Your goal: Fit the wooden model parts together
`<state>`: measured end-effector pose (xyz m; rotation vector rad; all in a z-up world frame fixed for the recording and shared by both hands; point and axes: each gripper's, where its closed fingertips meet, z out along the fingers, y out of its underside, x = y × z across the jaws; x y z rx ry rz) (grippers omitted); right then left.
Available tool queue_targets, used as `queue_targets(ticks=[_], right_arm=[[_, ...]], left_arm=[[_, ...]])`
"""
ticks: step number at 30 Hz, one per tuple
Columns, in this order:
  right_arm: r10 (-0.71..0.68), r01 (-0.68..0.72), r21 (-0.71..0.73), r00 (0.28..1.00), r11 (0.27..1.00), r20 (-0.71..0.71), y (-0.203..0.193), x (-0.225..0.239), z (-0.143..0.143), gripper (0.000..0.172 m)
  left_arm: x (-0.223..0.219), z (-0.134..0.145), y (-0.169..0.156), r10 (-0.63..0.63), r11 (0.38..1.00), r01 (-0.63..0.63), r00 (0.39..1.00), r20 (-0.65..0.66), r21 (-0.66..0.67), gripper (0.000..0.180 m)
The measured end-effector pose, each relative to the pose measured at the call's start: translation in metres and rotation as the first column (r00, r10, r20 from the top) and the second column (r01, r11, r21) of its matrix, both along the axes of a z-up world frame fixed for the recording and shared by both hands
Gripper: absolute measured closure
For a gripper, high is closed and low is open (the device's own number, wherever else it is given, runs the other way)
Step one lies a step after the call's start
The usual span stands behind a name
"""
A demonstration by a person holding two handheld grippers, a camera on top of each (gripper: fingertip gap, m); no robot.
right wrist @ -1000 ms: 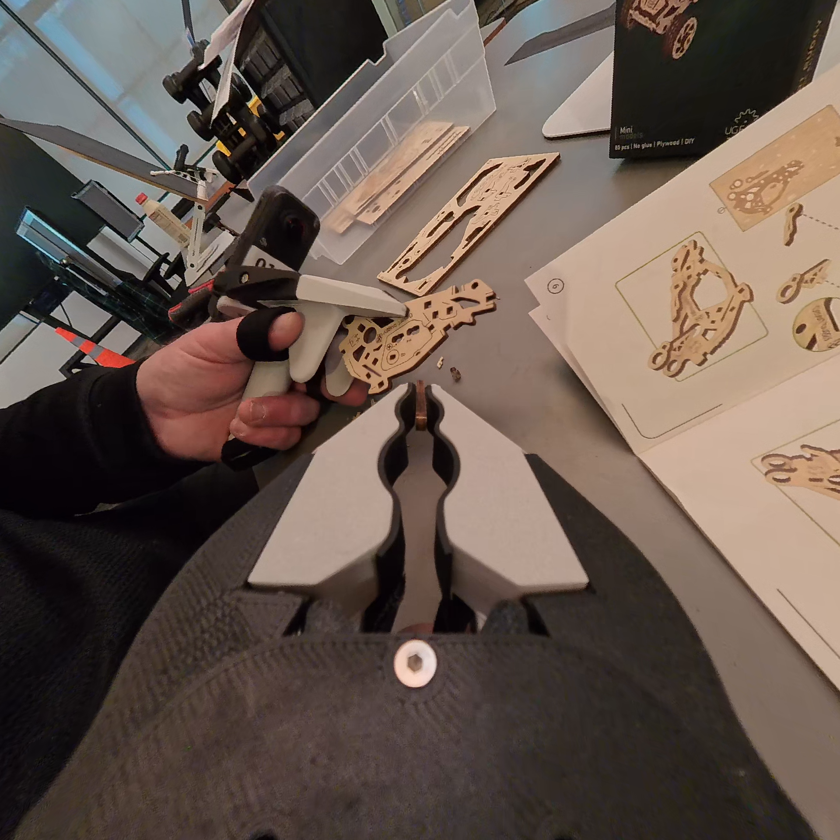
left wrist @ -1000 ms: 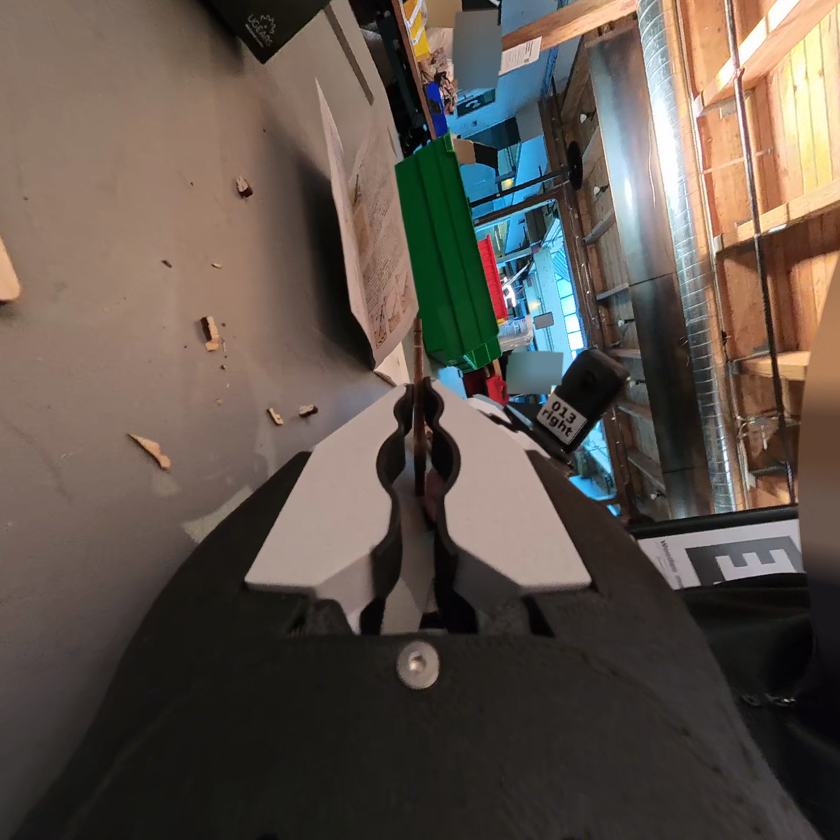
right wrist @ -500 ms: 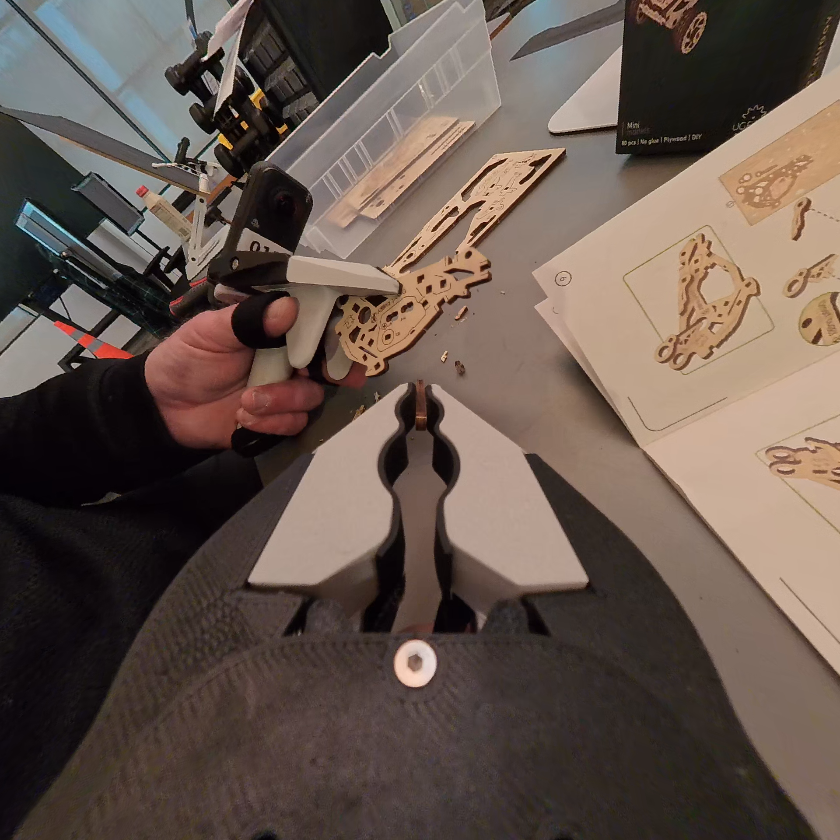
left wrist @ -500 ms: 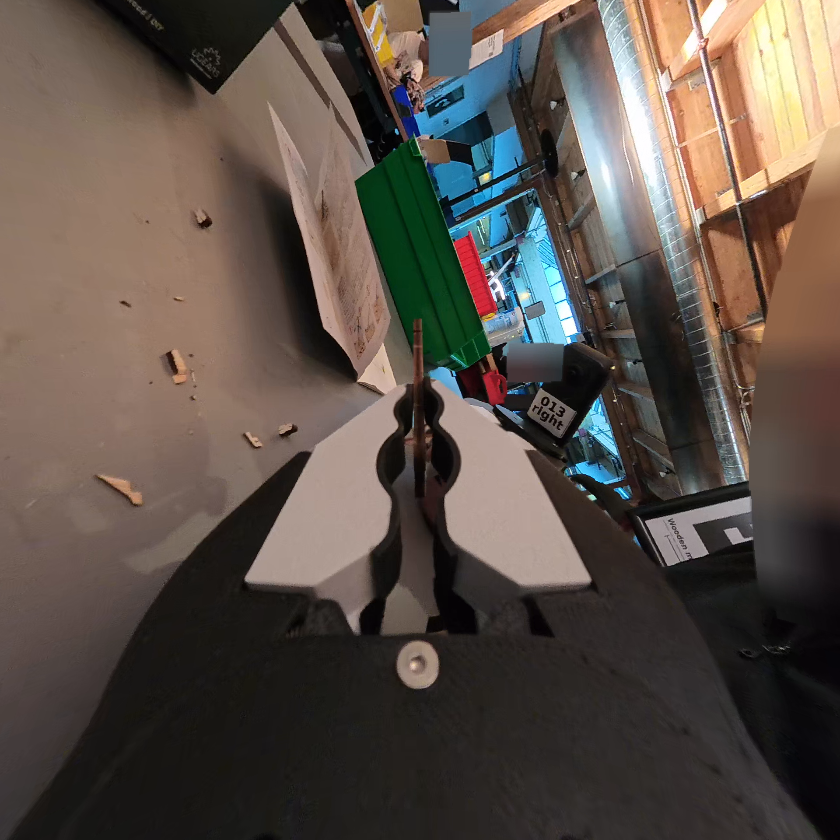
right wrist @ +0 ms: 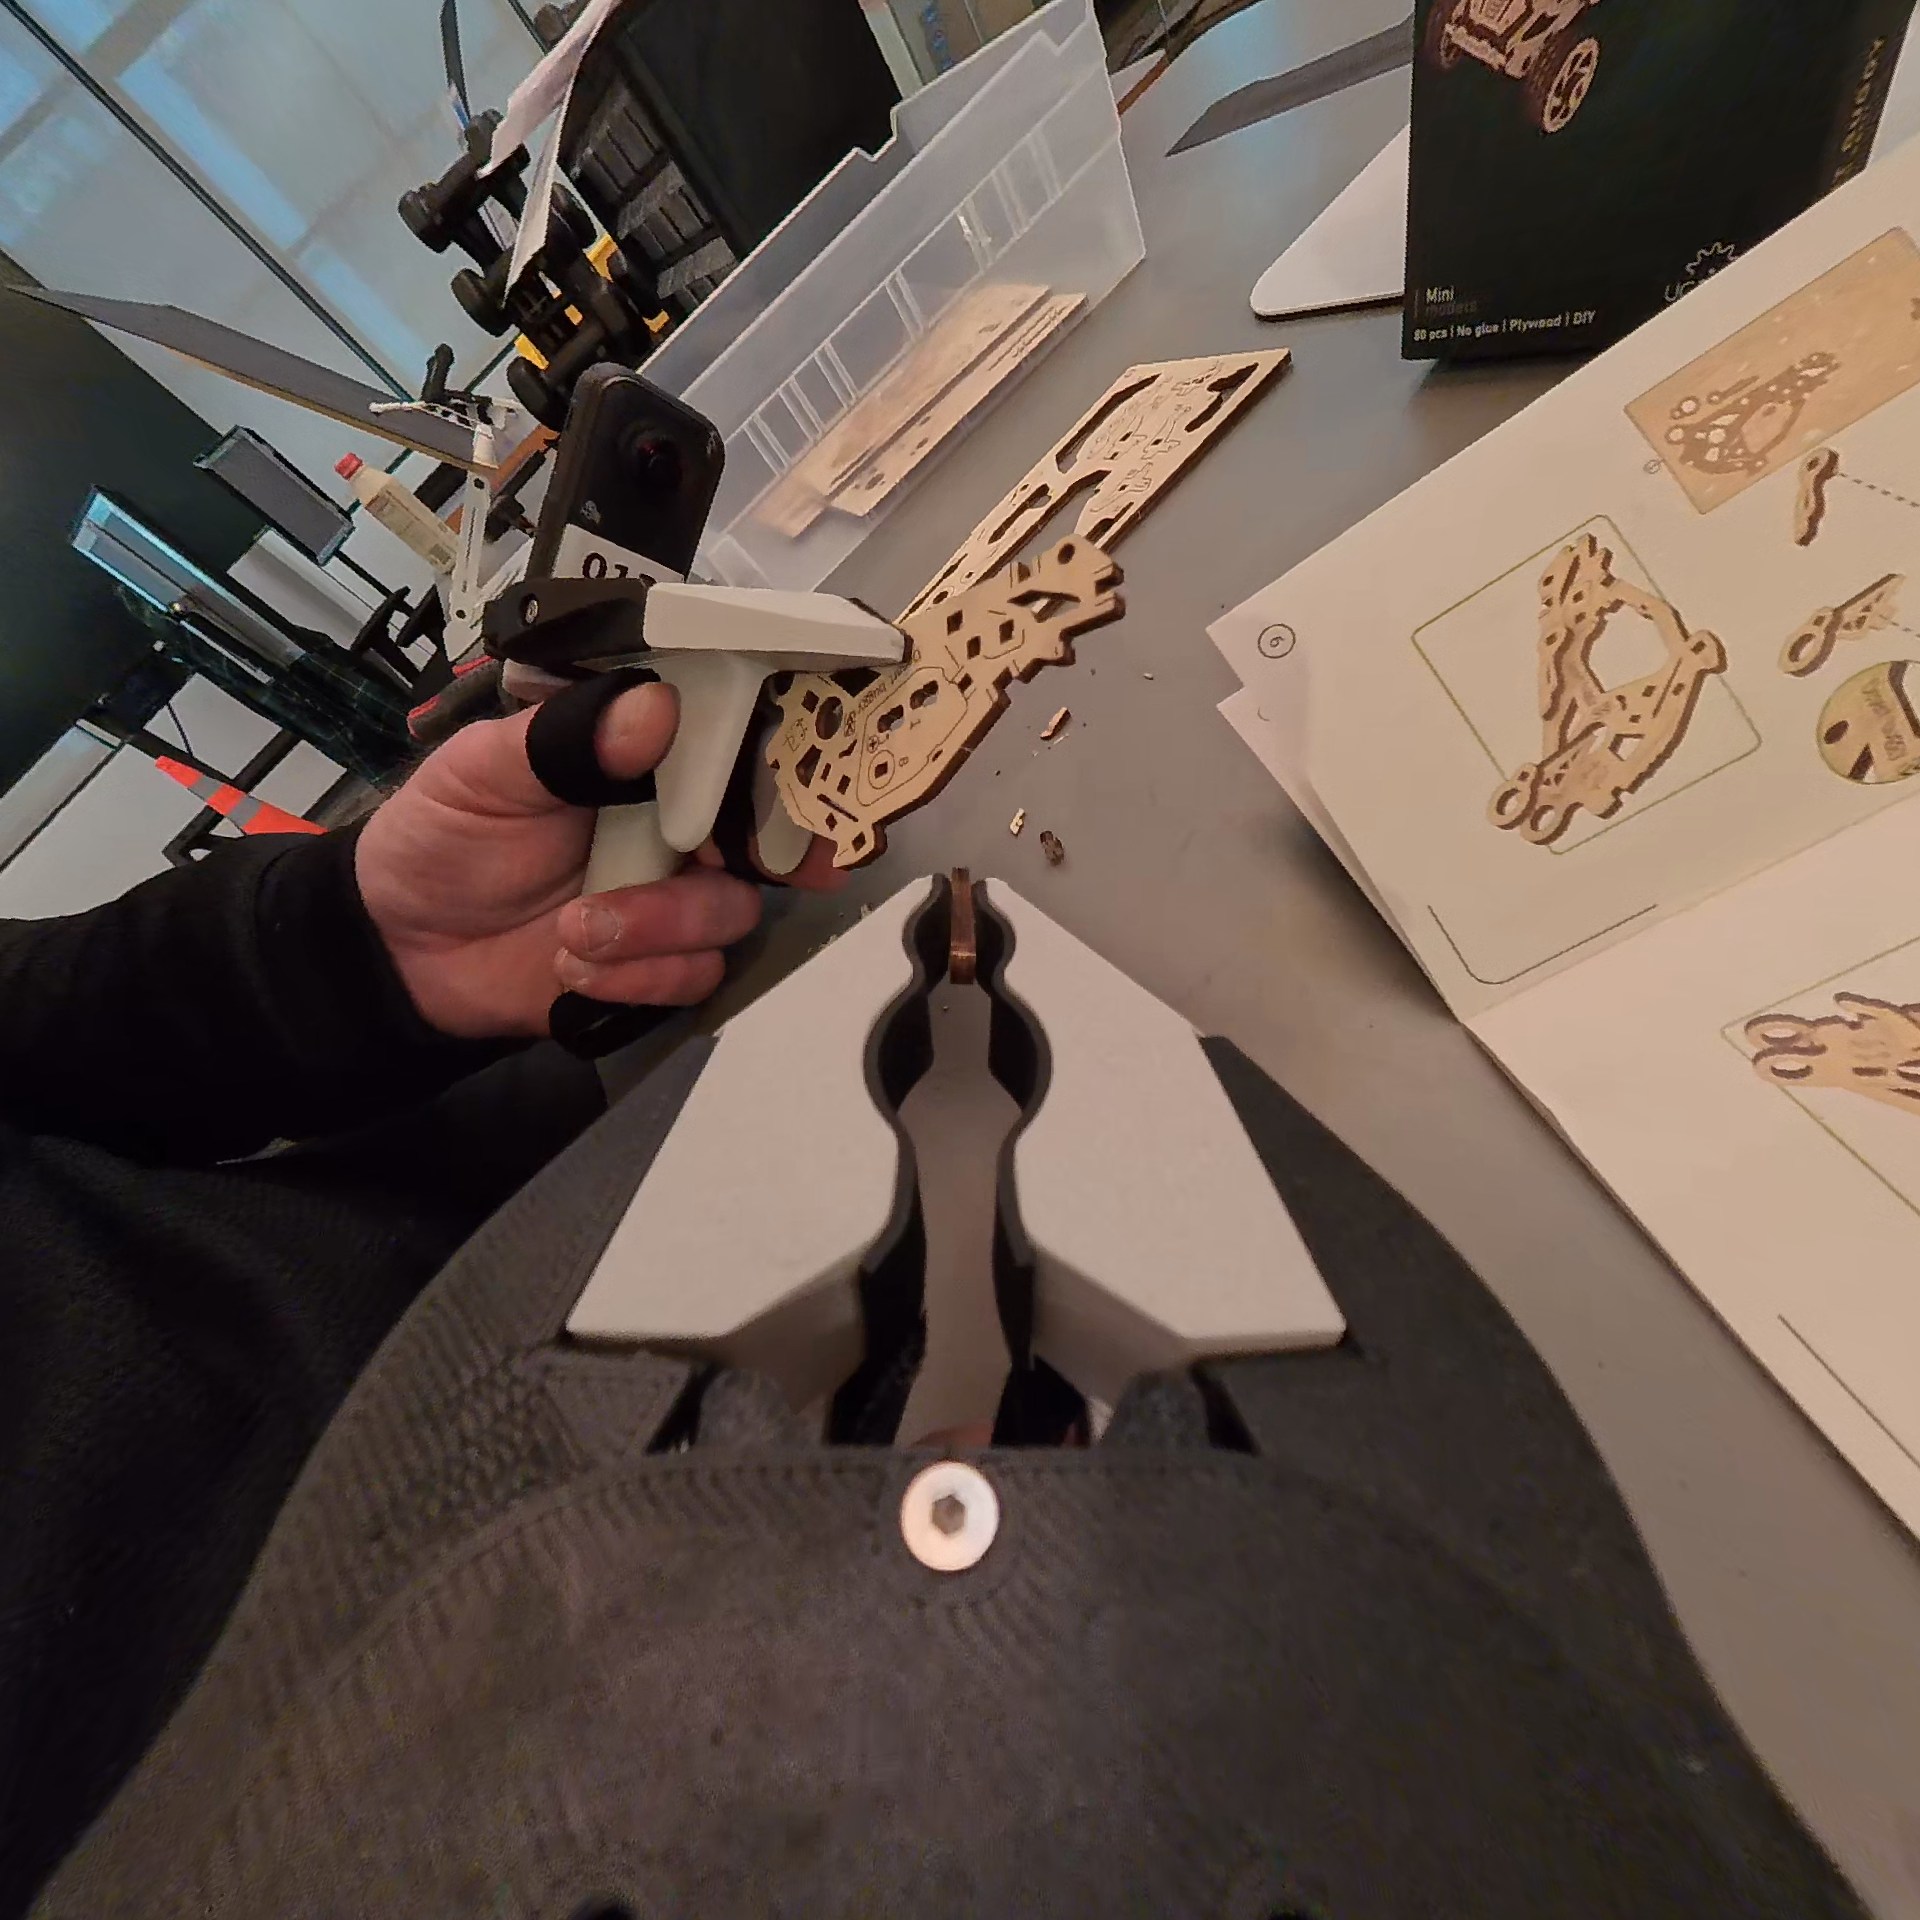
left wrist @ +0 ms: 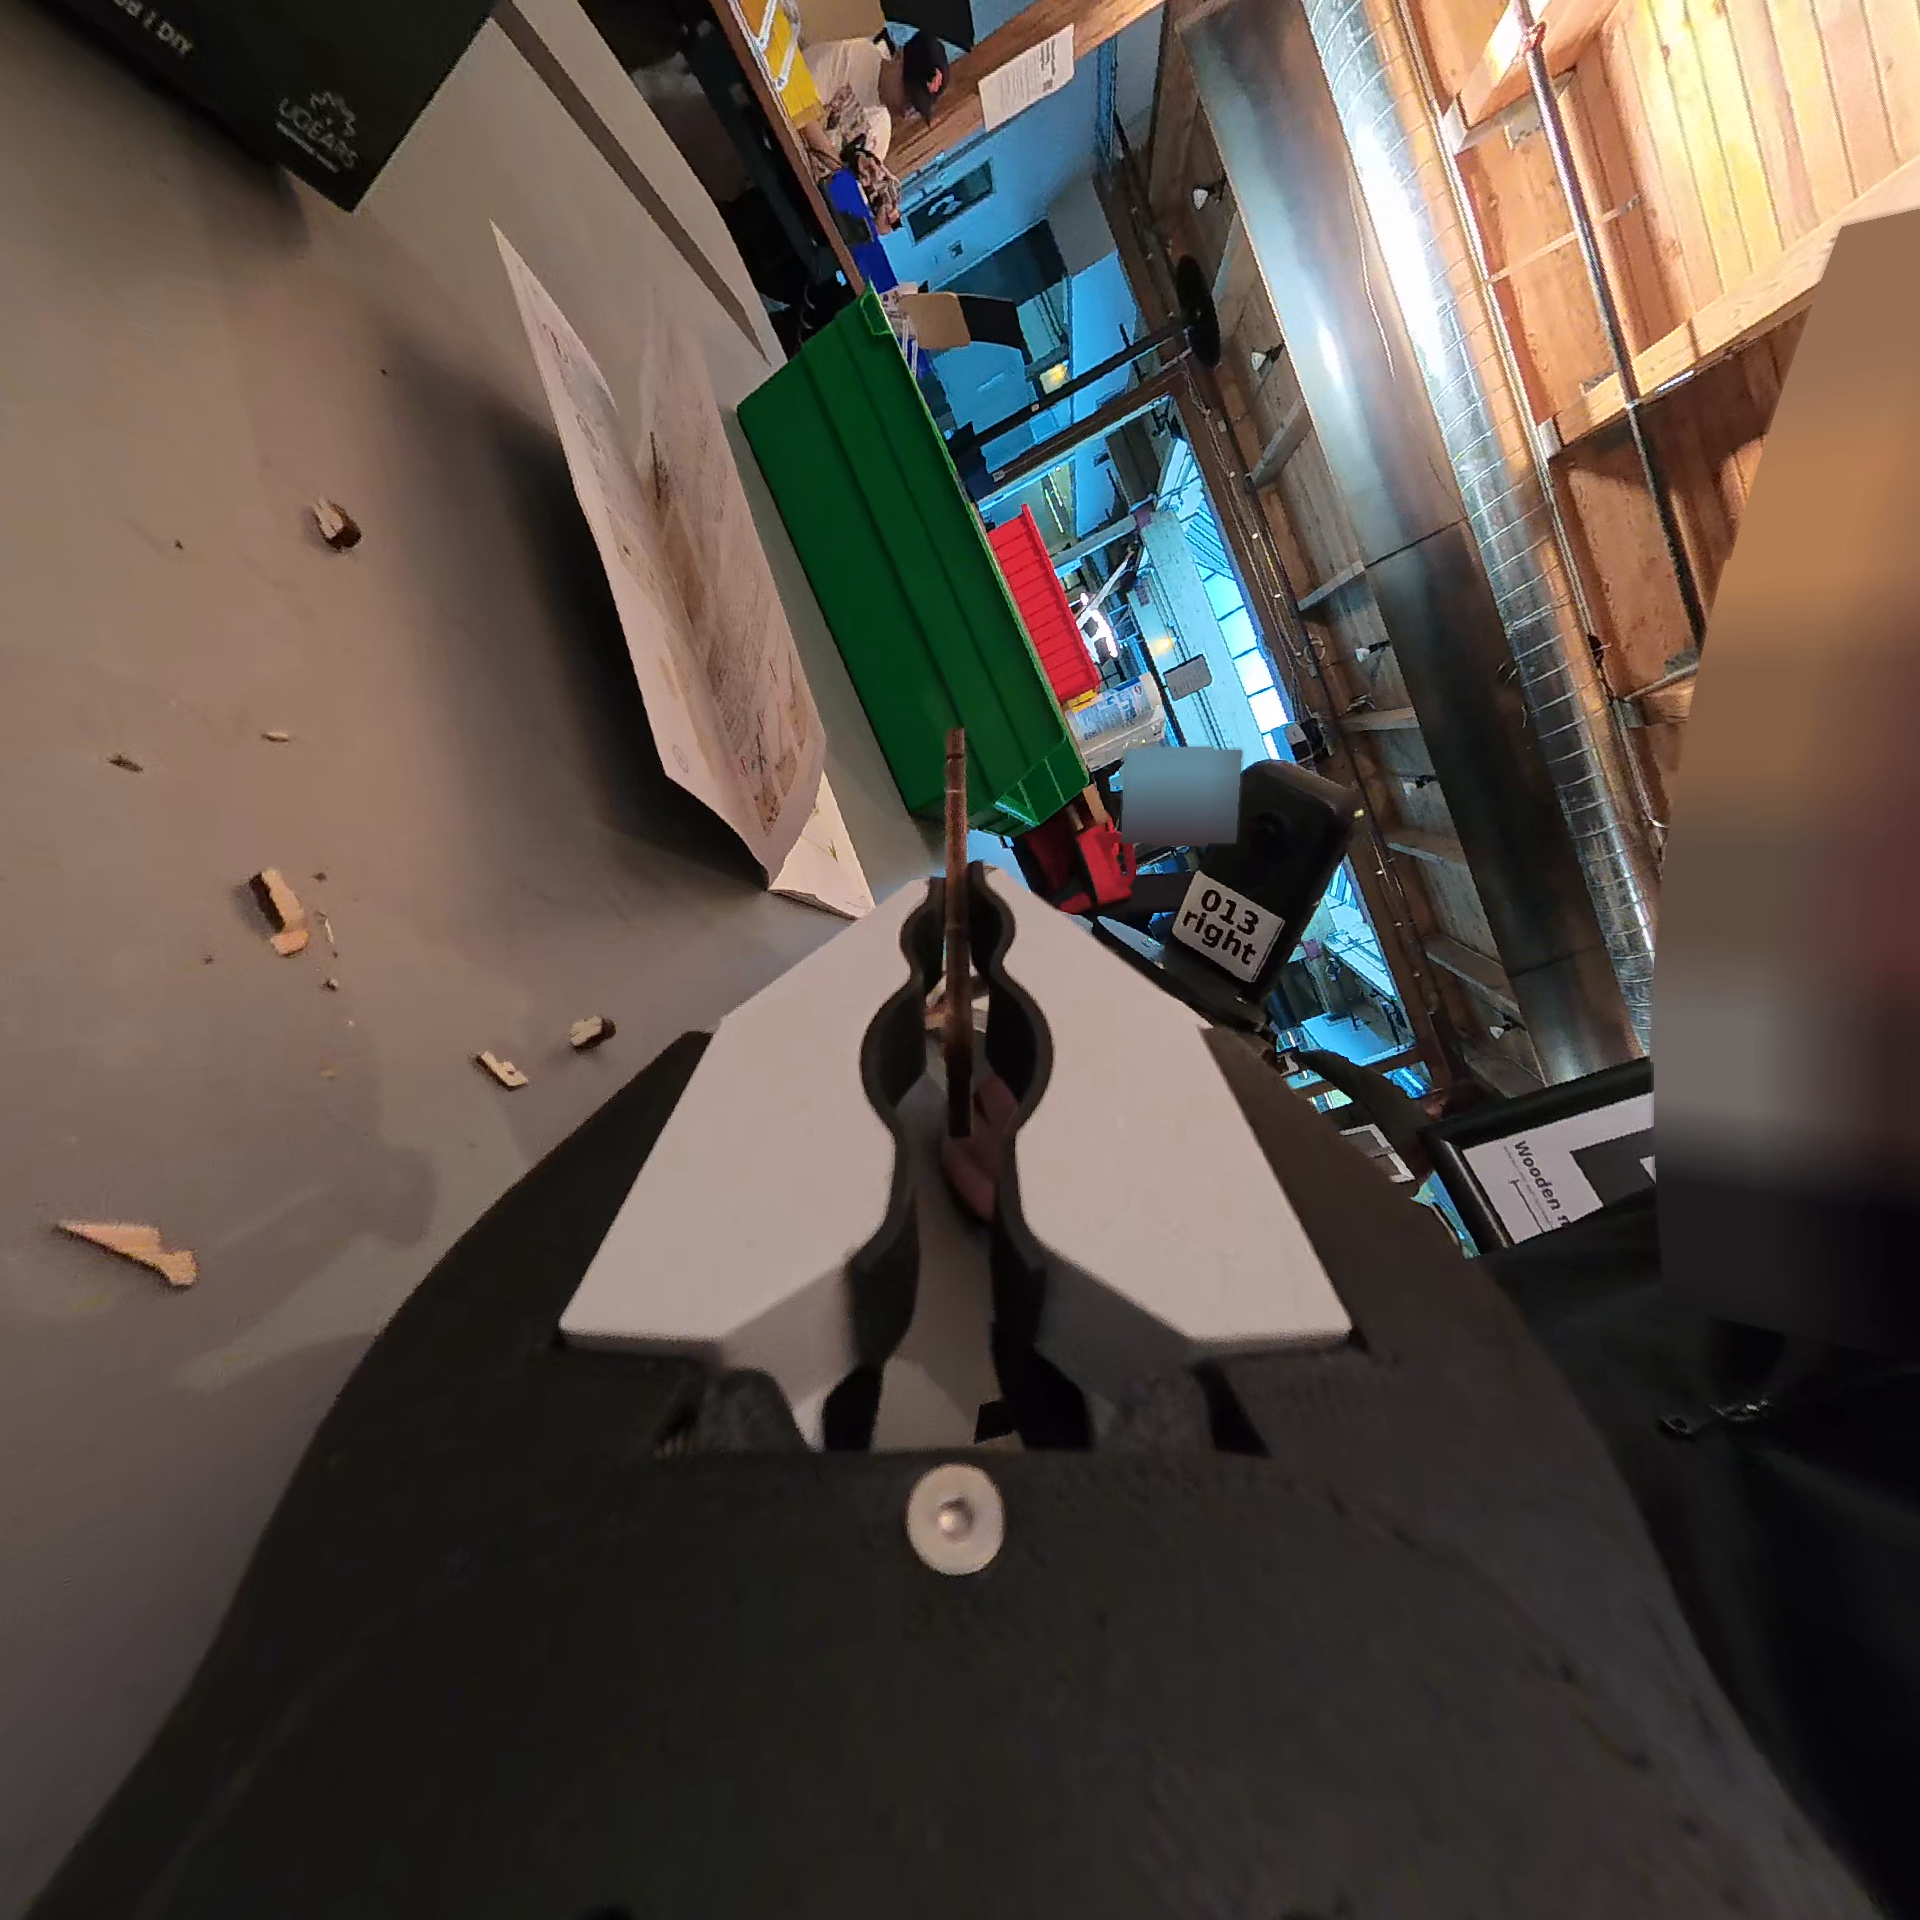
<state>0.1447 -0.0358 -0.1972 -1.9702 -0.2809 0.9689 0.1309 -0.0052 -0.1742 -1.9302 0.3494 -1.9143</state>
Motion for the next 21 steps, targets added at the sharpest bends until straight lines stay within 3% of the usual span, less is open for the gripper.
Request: queue_targets(ticks=[1, 12, 21], right_arm=[[0.0, 0.0, -0.001, 1.0, 1.0, 0.0, 0.0, 0.0, 0.0, 0.171], [0.006, -0.005, -0.022, 1.0, 1.0, 0.004, 0.001, -0.001, -0.003, 0.171], [0.057, -0.047, -0.097, 0.994, 0.994, 0.098, -0.002, -0.009, -0.02, 0.171]], left_arm=[[0.0, -0.001, 0.0, 0.0, 1.0, 0.0, 1.0, -0.004, 0.003, 0.179], [-0.002, 0.0, 0.006, 0.017, 0.999, -0.016, 1.0, -0.02, 0.028, 0.179], [-0.002, -0.002, 0.01, 0.047, 0.997, -0.043, 0.997, -0.064, 0.058, 0.179]])
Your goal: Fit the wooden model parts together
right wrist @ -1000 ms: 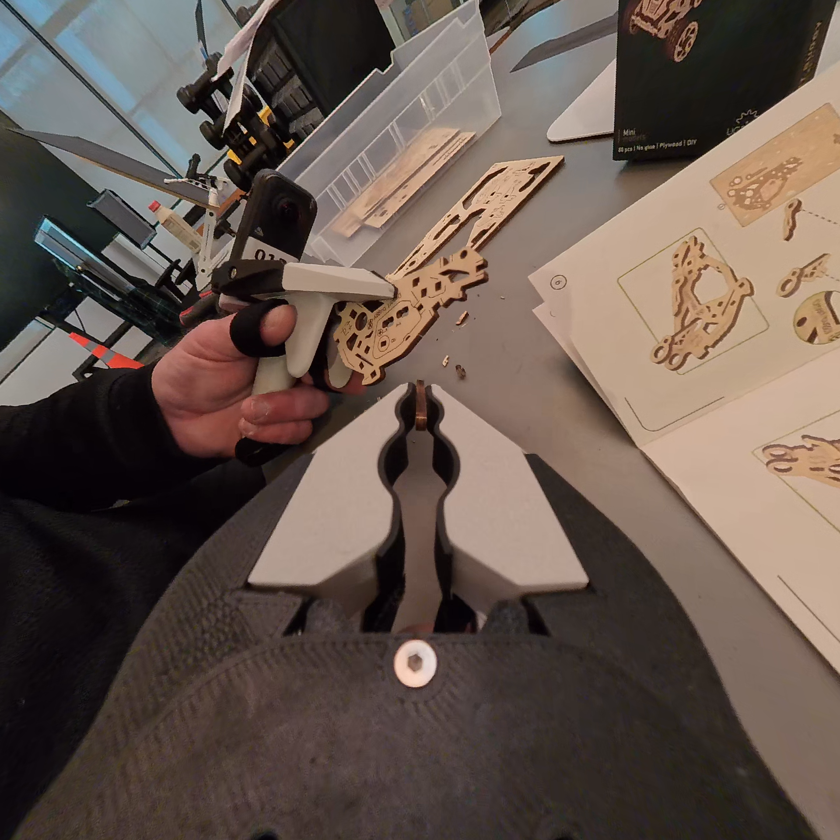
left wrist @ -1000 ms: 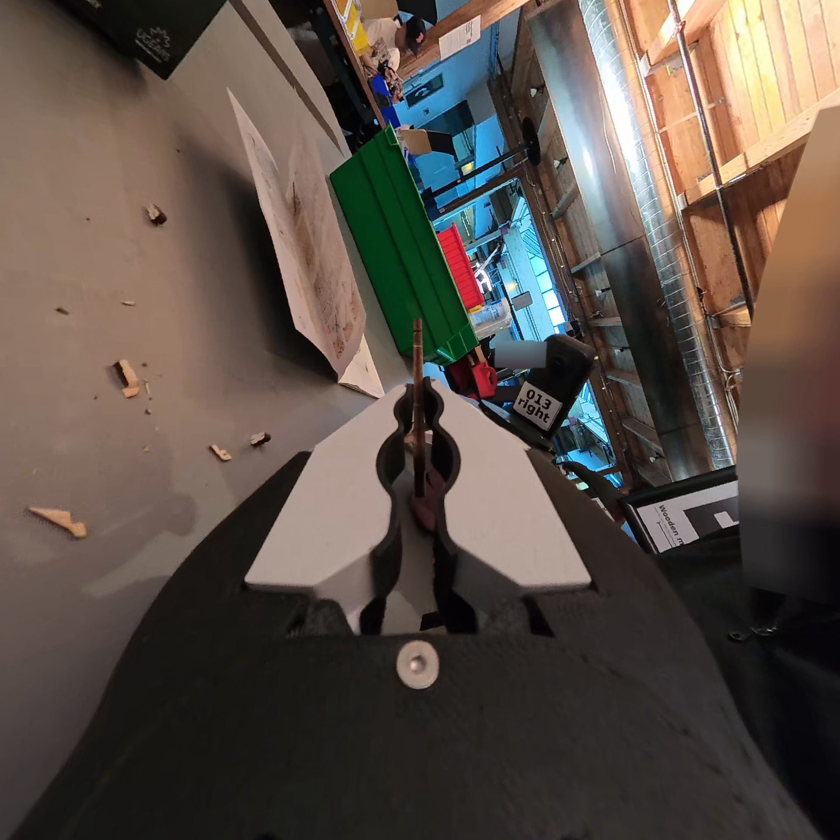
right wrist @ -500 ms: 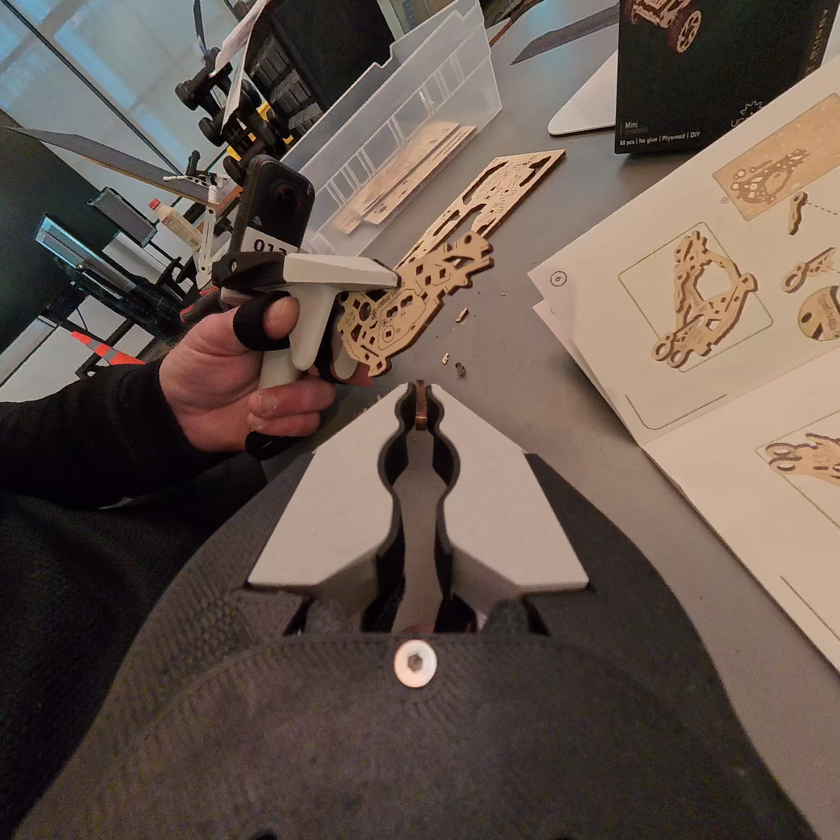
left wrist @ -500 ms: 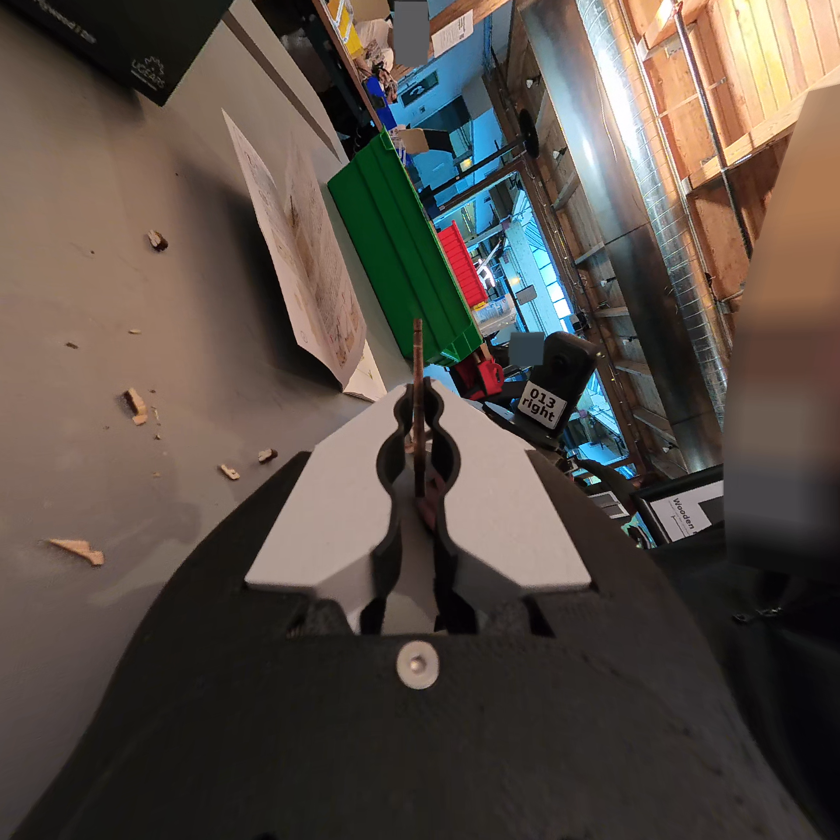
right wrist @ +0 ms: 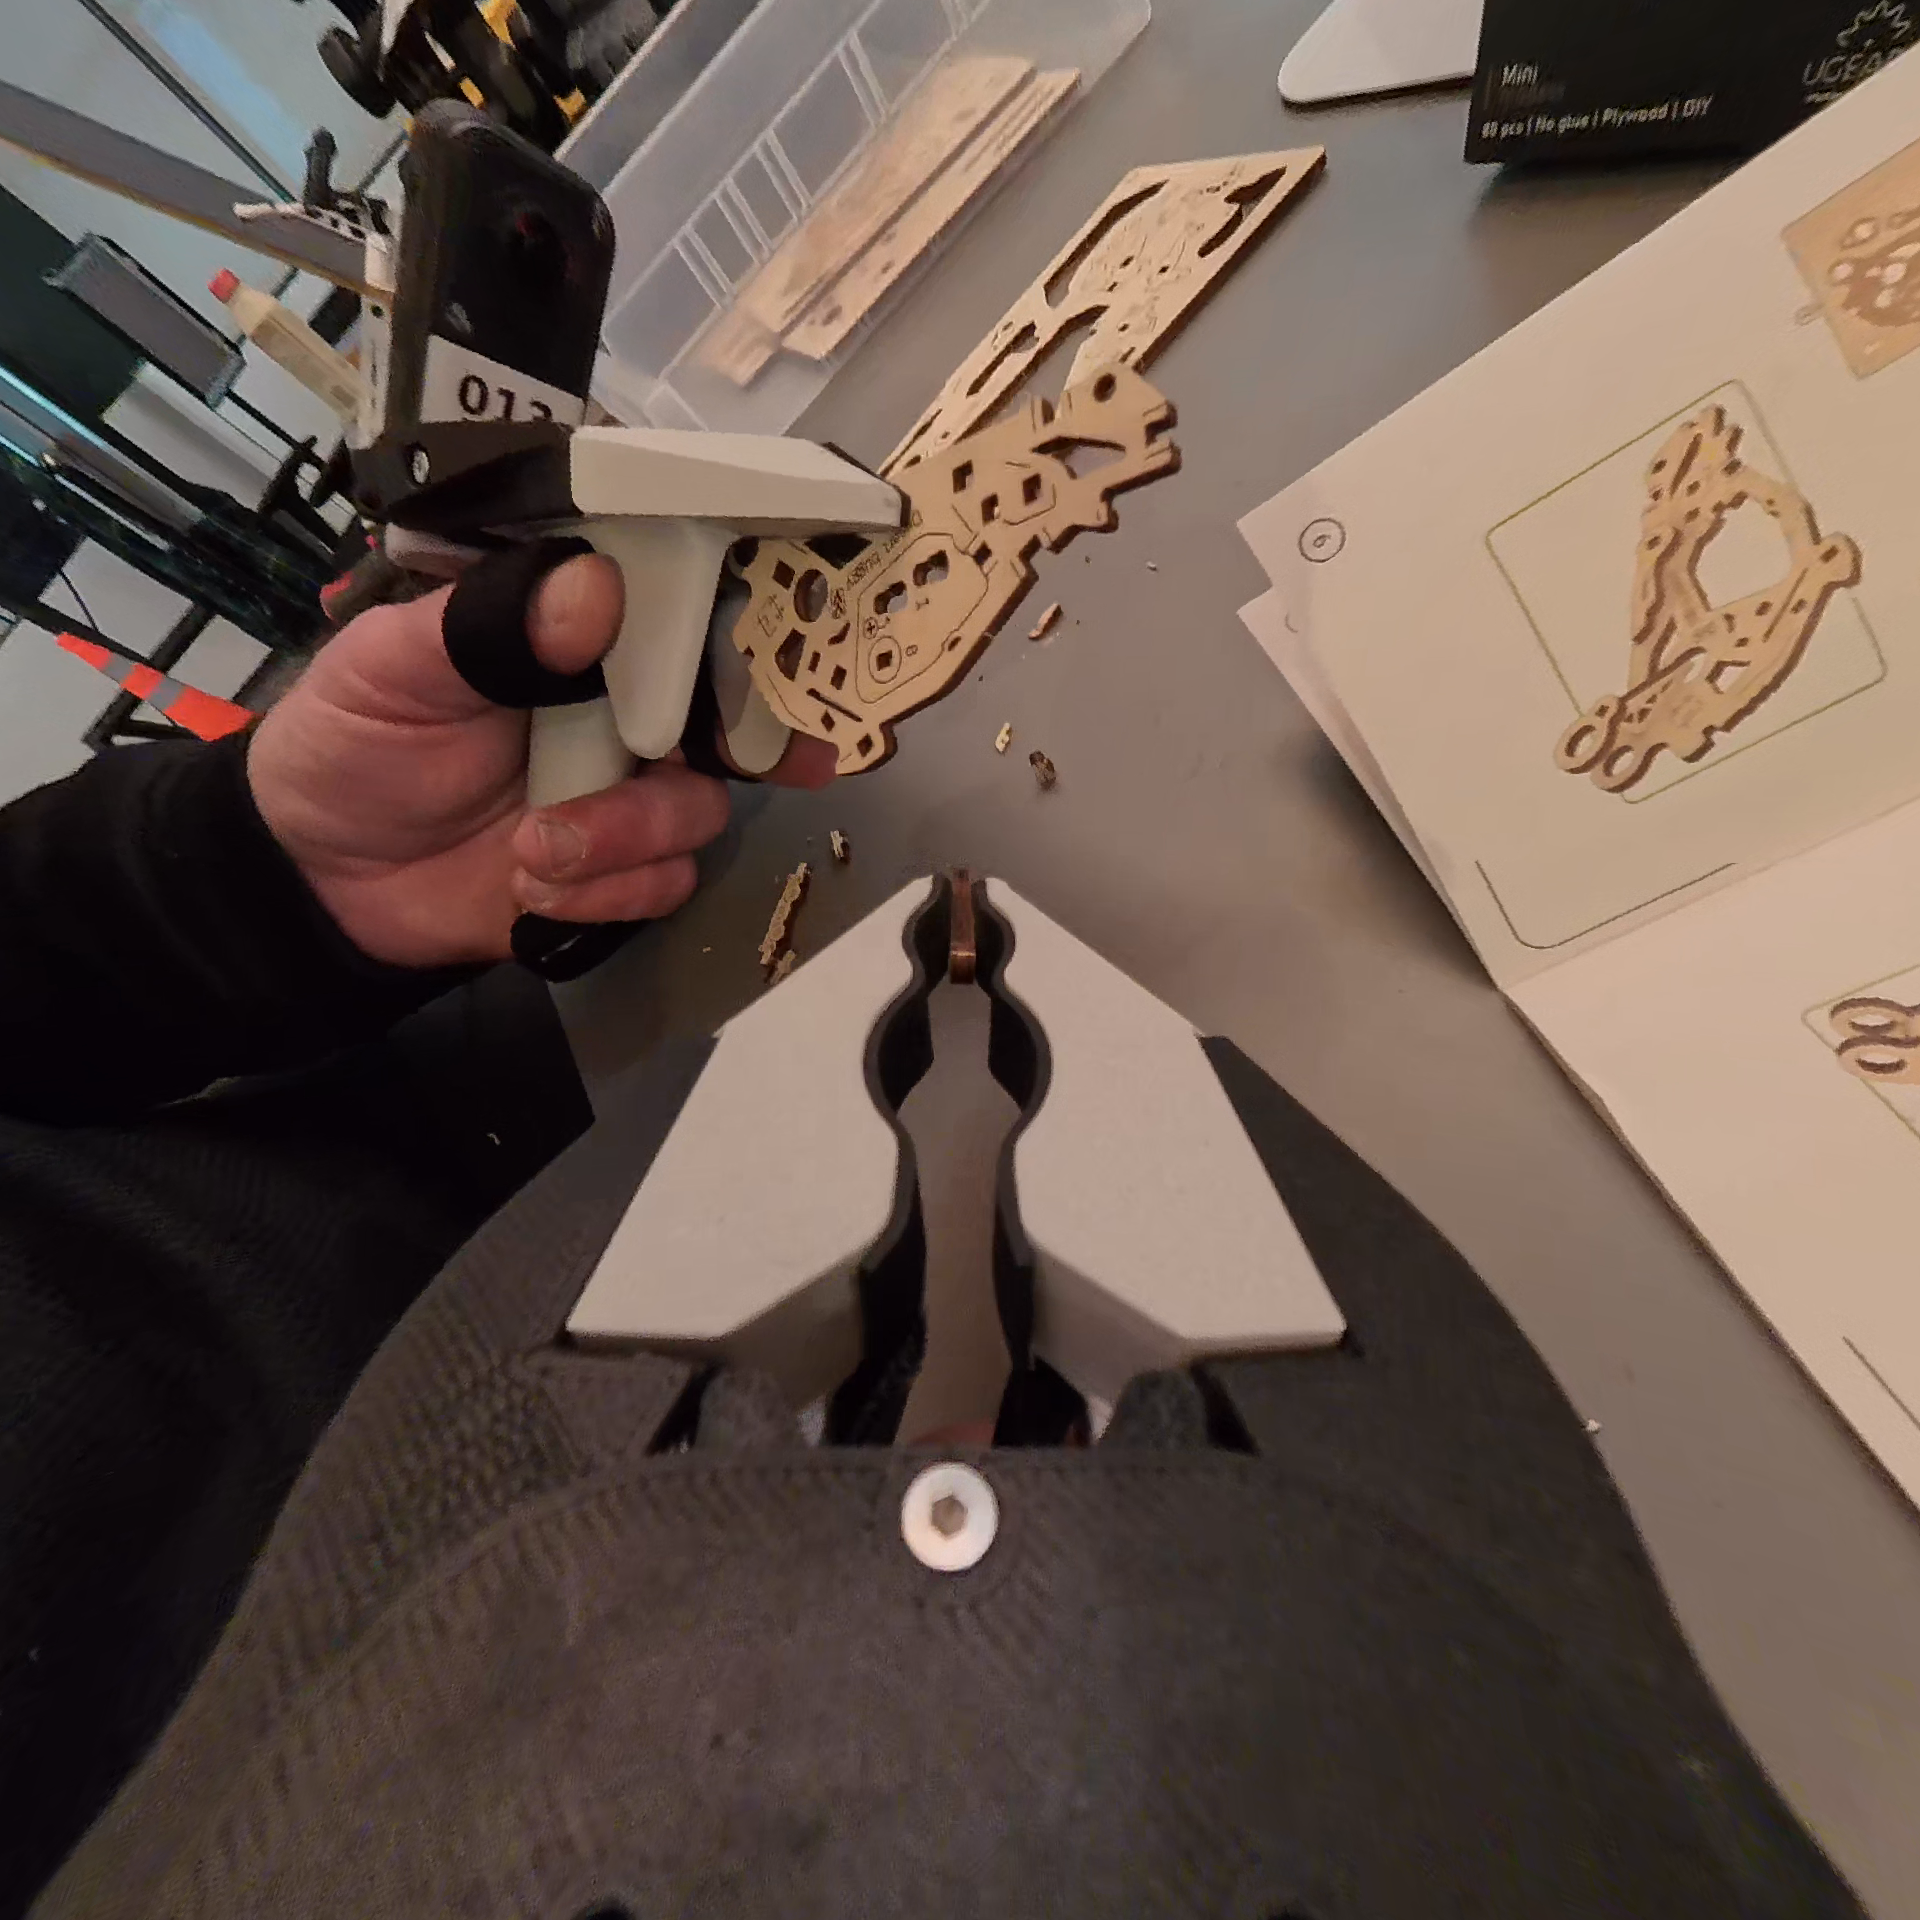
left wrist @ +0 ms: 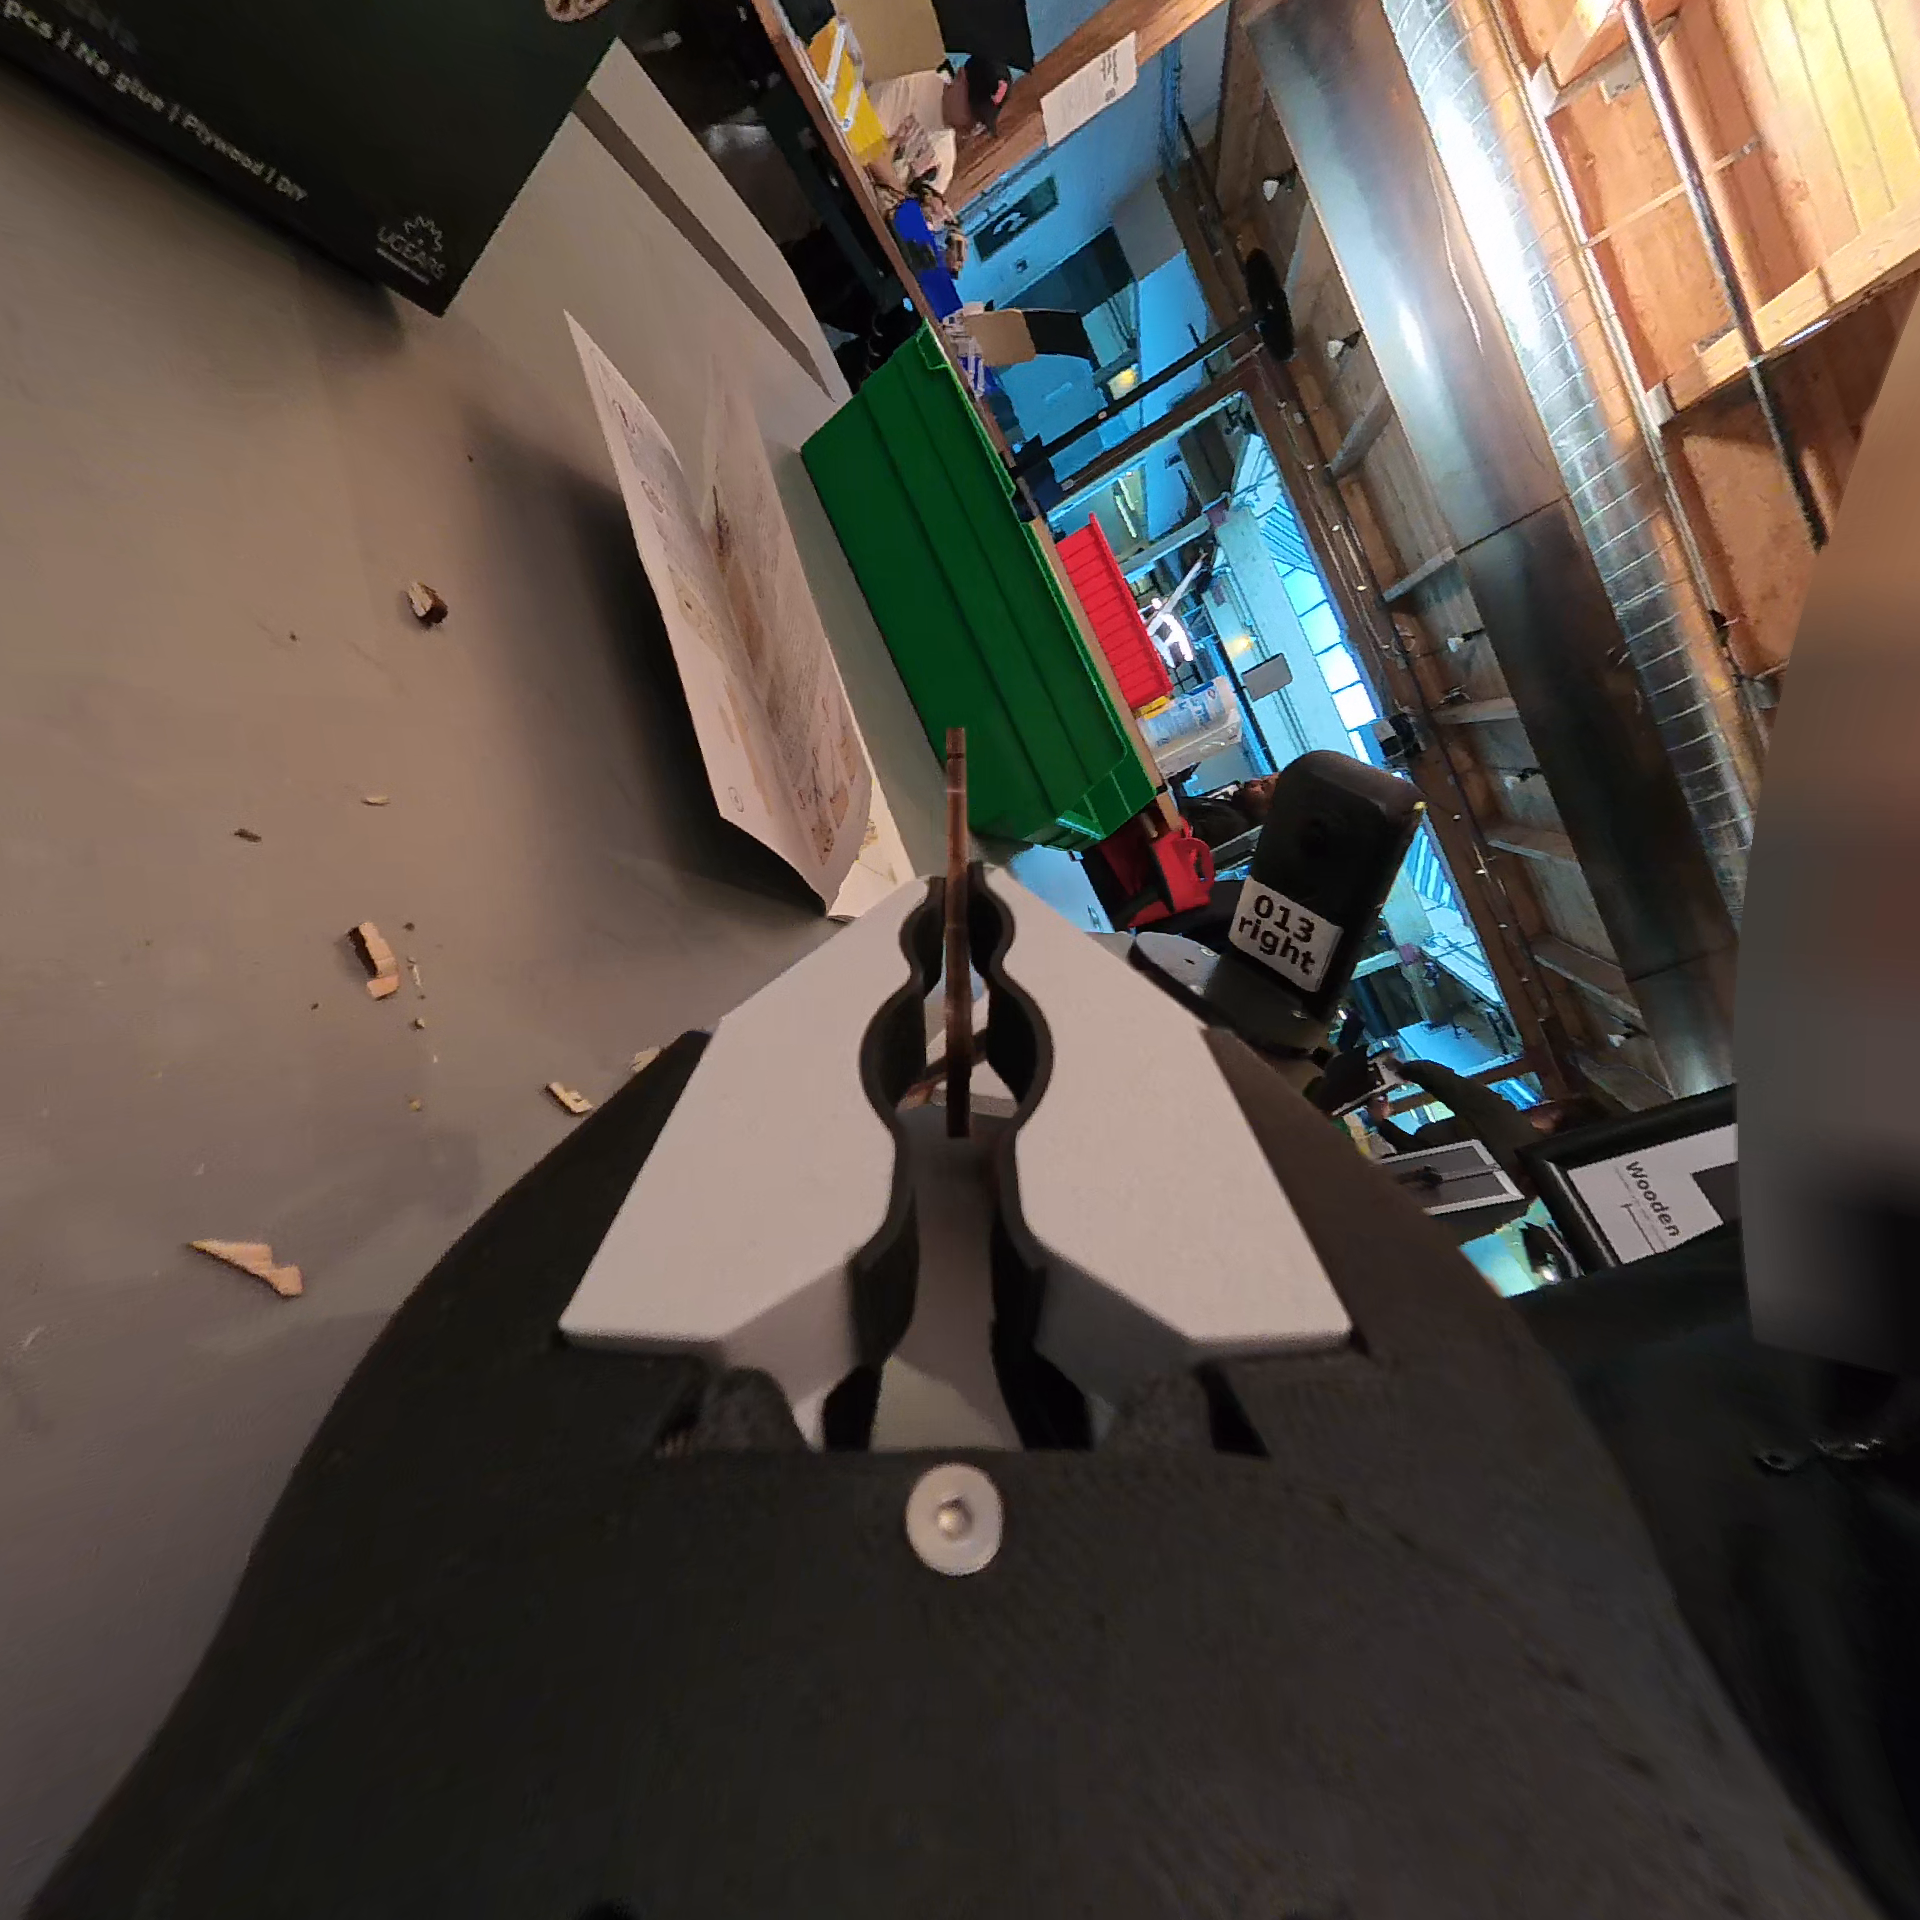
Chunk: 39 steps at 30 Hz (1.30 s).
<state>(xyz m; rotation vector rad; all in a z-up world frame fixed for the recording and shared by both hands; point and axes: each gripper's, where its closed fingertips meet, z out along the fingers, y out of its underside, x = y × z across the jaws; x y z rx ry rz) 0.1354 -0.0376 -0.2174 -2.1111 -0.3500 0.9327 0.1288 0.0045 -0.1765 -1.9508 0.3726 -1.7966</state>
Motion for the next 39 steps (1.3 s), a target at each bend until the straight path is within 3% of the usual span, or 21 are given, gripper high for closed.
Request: queue_targets(ticks=[11, 17, 20, 24, 28, 30, 37, 39], right_arm=[[0.002, 0.001, -0.032, 0.997, 0.999, 0.078, -0.001, 0.0, -0.01, 0.168], [-0.018, 0.016, 0.027, 0.997, 1.0, 0.079, 0.0, 0.002, -0.003, 0.147], [-0.023, 0.024, 0.064, 1.0, 0.998, -0.009, 0.003, 0.001, 0.012, 0.143], [0.03, -0.015, 0.057, 0.958, 0.998, -0.287, 0.004, -0.014, 0.044, 0.14], [0.073, -0.053, 0.064, 0.923, 0.997, -0.378, 0.005, -0.023, 0.057, 0.164], [0.1, -0.083, 0.059, 0.906, 0.995, -0.411, 0.005, -0.031, 0.065, 0.171], [0.225, -0.234, 0.019, 0.902, 0.972, -0.368, 0.011, -0.076, 0.066, 0.171], [0.292, -0.311, -0.009, 0.9, 0.95, -0.325, 0.01, -0.097, 0.061, 0.171]], left_arm=[[0.0, -0.002, 0.001, 0.033, 0.999, -0.033, 0.999, -0.007, -0.016, 0.179], [0.001, 0.003, 0.0, 0.031, 0.999, -0.031, 0.999, 0.021, -0.032, 0.179], [0.004, 0.008, -0.006, 0.003, 0.999, 0.0, 0.998, 0.06, -0.044, 0.179], [0.009, 0.017, -0.015, -0.042, 0.998, 0.045, 0.994, 0.103, -0.033, 0.179], [0.005, 0.034, -0.023, -0.095, 0.994, 0.103, 0.974, 0.206, -0.028, 0.176], [-0.004, 0.037, -0.022, -0.114, 0.992, 0.123, 0.968, 0.223, -0.027, 0.164], [-0.068, 0.036, -0.01, -0.032, 0.985, 0.031, 0.999, 0.006, 0.17, 0.163], [-0.087, 0.032, -0.012, -0.031, 0.968, 0.054, 0.995, -0.094, 0.247, 0.174]])
